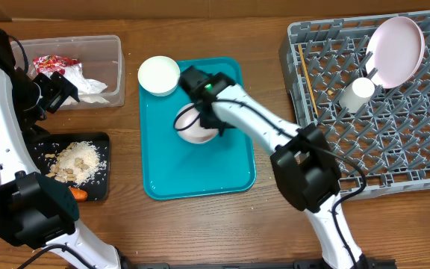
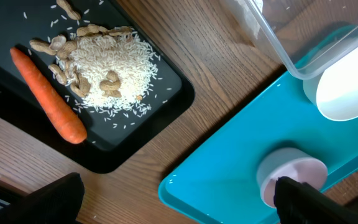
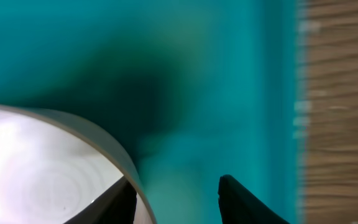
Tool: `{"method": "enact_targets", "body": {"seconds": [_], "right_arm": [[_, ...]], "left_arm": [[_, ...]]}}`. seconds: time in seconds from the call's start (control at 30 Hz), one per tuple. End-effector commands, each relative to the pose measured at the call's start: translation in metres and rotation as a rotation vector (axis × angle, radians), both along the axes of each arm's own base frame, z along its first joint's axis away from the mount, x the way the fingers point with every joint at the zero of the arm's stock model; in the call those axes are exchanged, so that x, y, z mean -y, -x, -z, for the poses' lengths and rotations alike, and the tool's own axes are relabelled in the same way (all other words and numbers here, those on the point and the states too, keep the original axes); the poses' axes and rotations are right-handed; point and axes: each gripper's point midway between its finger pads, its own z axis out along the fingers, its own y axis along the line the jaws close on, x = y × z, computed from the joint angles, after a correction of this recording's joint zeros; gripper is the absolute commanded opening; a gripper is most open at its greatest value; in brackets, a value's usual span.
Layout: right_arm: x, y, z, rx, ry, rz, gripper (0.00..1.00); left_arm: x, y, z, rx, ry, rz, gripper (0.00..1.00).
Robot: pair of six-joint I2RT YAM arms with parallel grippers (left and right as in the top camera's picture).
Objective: Sort waste into correct bins and load items into the dishwasher rack
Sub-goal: 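Lift the pink bowl off the teal tray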
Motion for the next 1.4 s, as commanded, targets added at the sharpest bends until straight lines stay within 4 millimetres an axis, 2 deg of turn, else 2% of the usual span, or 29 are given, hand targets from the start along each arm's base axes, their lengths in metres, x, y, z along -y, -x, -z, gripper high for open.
{"method": "enact_targets", "body": {"seconds": [0.0,0.13,0.2,0.23,0.27,0.3,0.4,0.47,0.57,0.7,0.87,1.07,1.13,1.23,1.37], "right_arm": [[0.037,-0.029,-0.048,0.097,0.002,0.087,0.46],[0.048,-0.034,-0.086,0.149,-0.045,0.112,0.46],[0.048,-0.033,-0.105,0.181,-0.074,0.112,0.47],[0.045,-0.031,-0.111,0.188,-0.09,0.108,0.5],[0.038,-0.028,-0.118,0.189,-0.127,0.091,0.54],[0.021,-0.023,-0.124,0.174,-0.189,0.032,0.57],[-0.021,-0.01,-0.125,0.118,-0.323,-0.142,0.63],[-0.041,-0.004,-0.118,0.1,-0.364,-0.216,0.62],[-0.059,0.005,-0.085,0.094,-0.343,-0.259,0.62],[-0.064,0.015,-0.054,0.075,-0.335,-0.275,0.62],[-0.056,0.025,-0.021,0.046,-0.316,-0.271,0.6],[-0.056,0.028,-0.015,0.04,-0.314,-0.27,0.52],[-0.056,0.028,-0.015,0.043,-0.316,-0.272,0.45],[-0.056,0.028,-0.015,0.041,-0.315,-0.271,0.4],[-0.054,0.031,-0.013,0.03,-0.307,-0.27,0.4]], "left_arm": [[0.004,0.002,-0.008,0.019,-0.003,-0.006,1.0],[0.004,0.002,-0.008,0.02,-0.003,-0.006,1.0],[0.004,0.002,-0.008,0.02,-0.003,-0.006,1.0],[0.004,0.002,-0.008,0.02,-0.003,-0.006,1.0],[0.004,0.002,-0.008,0.02,-0.003,-0.006,1.0],[0.004,0.002,-0.008,0.02,-0.003,-0.006,1.0],[0.004,0.002,-0.008,0.02,-0.003,-0.006,1.0],[0.004,0.002,-0.008,0.02,-0.003,-0.006,1.0],[0.004,0.002,-0.008,0.019,-0.003,-0.006,1.0],[0.004,0.002,-0.008,0.02,-0.003,-0.006,1.0],[0.004,0.002,-0.008,0.02,-0.003,-0.006,1.0],[0.004,0.002,-0.008,0.02,-0.003,-0.006,1.0],[0.004,0.002,-0.008,0.02,-0.003,-0.006,1.0],[0.004,0.002,-0.008,0.02,-0.003,-0.006,1.0],[0.004,0.002,-0.008,0.02,-0.003,-0.006,1.0]]}}
